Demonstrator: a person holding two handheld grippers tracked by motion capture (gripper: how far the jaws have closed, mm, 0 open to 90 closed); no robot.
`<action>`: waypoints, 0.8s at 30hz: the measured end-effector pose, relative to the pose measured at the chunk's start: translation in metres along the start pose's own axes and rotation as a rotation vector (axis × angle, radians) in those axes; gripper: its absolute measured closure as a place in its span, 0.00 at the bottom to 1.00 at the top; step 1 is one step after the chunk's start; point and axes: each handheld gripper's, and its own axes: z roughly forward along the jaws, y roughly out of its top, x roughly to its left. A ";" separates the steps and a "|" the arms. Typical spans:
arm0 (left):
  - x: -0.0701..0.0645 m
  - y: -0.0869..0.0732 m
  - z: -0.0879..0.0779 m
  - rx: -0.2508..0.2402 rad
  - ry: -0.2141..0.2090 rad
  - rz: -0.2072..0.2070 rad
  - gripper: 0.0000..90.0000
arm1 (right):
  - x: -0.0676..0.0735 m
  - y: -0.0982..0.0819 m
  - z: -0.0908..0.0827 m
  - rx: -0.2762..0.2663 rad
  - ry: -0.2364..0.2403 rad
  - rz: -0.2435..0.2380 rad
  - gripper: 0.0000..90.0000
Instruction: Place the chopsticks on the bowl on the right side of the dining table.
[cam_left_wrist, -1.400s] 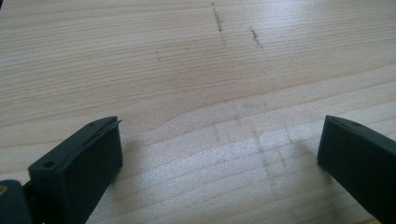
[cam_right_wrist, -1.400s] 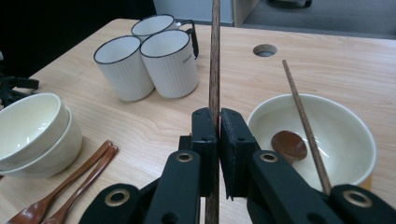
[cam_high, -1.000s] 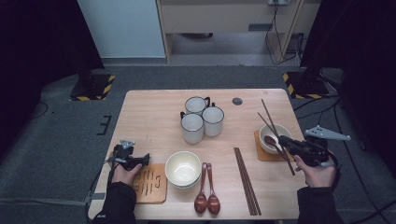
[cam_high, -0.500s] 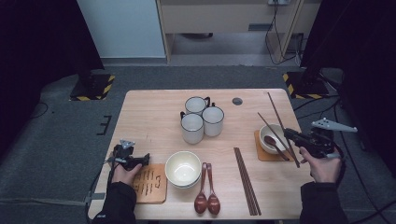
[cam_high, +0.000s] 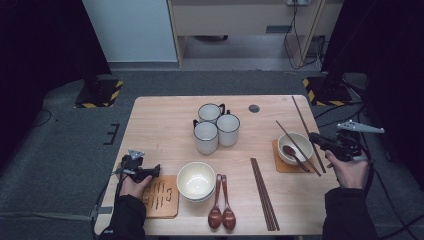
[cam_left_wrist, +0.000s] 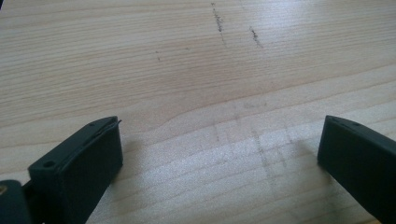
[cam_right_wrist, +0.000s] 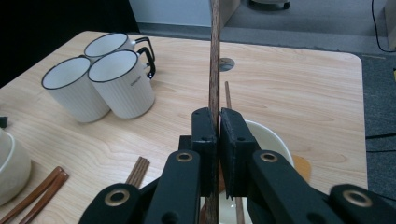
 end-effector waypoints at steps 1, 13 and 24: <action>0.000 0.000 0.000 0.000 0.000 0.000 0.00 | -0.001 0.000 0.001 0.006 -0.001 0.004 0.94; 0.000 0.000 0.000 0.000 0.000 0.000 0.00 | -0.020 -0.002 0.013 0.033 -0.014 0.000 0.94; 0.000 0.000 0.000 0.000 0.000 0.000 0.00 | -0.030 -0.004 0.023 0.044 -0.006 -0.013 0.94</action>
